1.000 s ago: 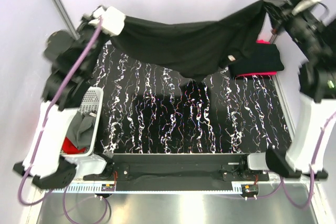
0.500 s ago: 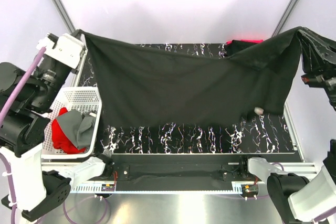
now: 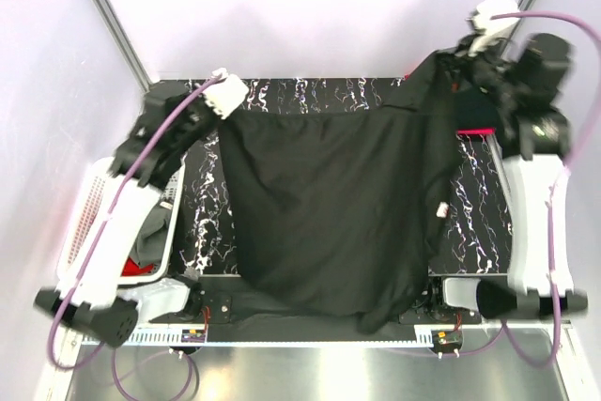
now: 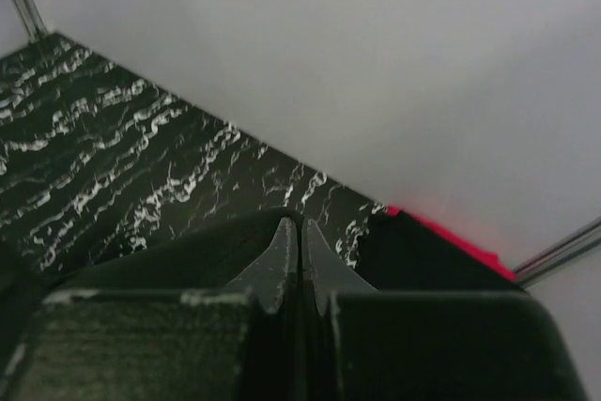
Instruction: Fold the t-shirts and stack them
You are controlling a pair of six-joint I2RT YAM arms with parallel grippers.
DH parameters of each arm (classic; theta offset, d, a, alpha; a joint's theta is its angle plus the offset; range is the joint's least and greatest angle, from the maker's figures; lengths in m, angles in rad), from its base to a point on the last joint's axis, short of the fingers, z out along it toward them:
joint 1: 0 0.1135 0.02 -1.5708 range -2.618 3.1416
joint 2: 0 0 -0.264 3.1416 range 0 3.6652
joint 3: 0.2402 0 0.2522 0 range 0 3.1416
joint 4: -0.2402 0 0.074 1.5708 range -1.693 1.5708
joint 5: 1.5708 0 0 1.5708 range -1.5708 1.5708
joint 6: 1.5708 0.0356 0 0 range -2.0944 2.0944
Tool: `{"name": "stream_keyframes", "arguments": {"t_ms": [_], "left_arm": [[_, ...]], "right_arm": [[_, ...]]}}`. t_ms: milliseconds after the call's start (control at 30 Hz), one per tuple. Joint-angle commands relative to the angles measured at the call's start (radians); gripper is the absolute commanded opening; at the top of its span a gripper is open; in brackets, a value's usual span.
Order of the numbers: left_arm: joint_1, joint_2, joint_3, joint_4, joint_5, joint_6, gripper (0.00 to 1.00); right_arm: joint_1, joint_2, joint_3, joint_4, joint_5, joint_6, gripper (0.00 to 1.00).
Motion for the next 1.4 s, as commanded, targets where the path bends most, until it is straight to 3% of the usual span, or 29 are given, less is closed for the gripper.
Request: {"name": "stream_keyframes", "arguments": {"t_ms": [0,167,333,667,1000,1367], "left_arm": [[0.048,0.059,-0.049,0.147,-0.018,0.007,0.00],[0.100,0.229,-0.085,0.225,0.019,0.010,0.00],[0.105,0.481,0.013,0.234,0.027,0.012,0.00],[0.160,0.820,0.237,0.273,-0.010,-0.004,0.00],[0.189,0.969,0.409,0.274,-0.062,-0.013,0.00],[0.191,1.001,0.426,0.305,-0.096,0.004,0.00]], "right_arm": [[-0.006,0.064,-0.062,0.155,-0.029,-0.070,0.00],[-0.006,0.255,-0.147,0.245,-0.041,-0.113,0.00],[-0.005,0.458,-0.110,0.284,-0.058,-0.129,0.00],[0.011,0.914,0.217,0.301,-0.025,-0.124,0.00],[0.051,1.083,0.437,0.295,0.005,-0.086,0.00],[0.071,1.253,0.729,0.270,0.032,-0.058,0.00]]}}
